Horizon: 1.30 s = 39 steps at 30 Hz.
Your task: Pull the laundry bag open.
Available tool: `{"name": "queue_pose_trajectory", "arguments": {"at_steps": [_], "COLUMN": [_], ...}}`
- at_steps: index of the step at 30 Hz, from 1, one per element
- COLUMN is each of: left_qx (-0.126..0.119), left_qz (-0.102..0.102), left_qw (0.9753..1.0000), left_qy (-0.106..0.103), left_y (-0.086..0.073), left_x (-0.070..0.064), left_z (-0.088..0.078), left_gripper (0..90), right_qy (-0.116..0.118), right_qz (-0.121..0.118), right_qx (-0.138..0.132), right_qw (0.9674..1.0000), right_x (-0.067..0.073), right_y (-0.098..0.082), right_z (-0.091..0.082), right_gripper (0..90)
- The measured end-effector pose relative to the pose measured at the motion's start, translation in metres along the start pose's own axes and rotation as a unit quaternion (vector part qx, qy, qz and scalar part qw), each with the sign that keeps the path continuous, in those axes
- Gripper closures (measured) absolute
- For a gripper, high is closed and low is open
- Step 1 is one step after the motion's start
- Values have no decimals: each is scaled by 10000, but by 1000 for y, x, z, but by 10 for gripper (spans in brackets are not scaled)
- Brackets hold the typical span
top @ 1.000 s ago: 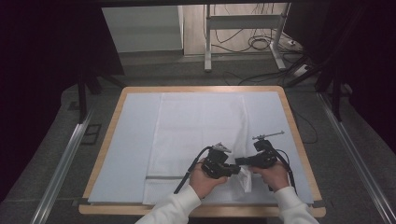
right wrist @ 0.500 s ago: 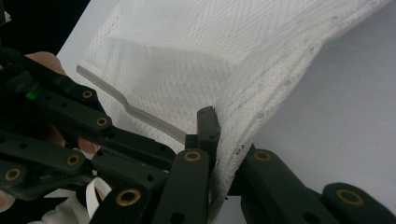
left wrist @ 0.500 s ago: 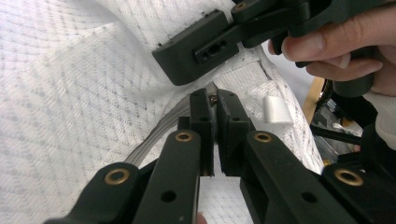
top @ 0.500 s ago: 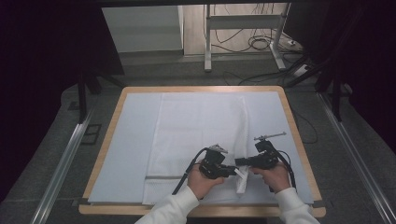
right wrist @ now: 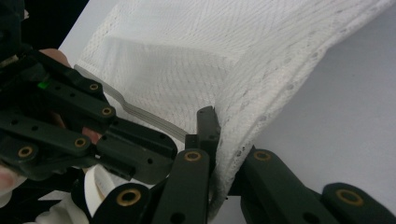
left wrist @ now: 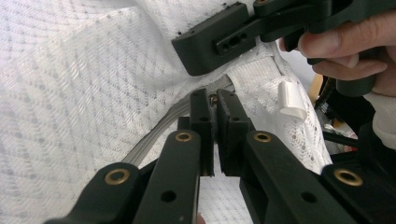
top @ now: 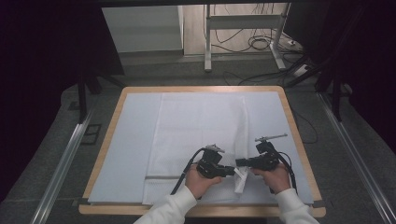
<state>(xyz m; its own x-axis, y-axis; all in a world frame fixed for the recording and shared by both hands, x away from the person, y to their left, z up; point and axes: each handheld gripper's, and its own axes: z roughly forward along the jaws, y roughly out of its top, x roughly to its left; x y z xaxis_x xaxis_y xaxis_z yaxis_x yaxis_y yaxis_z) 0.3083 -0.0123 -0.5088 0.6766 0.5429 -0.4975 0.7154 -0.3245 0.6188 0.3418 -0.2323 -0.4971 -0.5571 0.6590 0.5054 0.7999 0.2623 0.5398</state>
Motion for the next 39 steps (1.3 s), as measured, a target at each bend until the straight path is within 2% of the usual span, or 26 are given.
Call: {"name": "queue_pose_trajectory", "arguments": {"at_steps": [7,10,12,13,24,31,39], "left_qx": [122,237,183,144,75,20,-30], "left_qz": [-41,-77,-298,-346,-194,-222,-301], "left_qw": [9999,9995,9994,9993,9997,9996,9993], "left_qy": [-6,190,-12,-30,151,182,233], "left_y": [-3,-10,-15,-16,-19,-24,-31], "left_x": [3,9,18,20,20,24,30], "left_z": [0,2,-3,-6,-20,-29,-38], "left_gripper": [869,870,869,870,869,869,869], "right_qy": [-17,-135,-124,-80,-12,-27,-31], "right_qz": [-36,-37,46,76,14,-71,-61], "right_qx": [-10,-118,-208,-226,-143,-162,-179], "right_qw": [10000,9998,9997,9997,9999,9998,9998], "right_x": [0,-1,-5,-7,-4,-1,0], "right_y": [-1,-1,-1,-2,-3,-3,-4], "right_z": [1,-4,-10,-11,-8,-8,-8], "right_gripper": [888,889,889,889,888,888,888]}}
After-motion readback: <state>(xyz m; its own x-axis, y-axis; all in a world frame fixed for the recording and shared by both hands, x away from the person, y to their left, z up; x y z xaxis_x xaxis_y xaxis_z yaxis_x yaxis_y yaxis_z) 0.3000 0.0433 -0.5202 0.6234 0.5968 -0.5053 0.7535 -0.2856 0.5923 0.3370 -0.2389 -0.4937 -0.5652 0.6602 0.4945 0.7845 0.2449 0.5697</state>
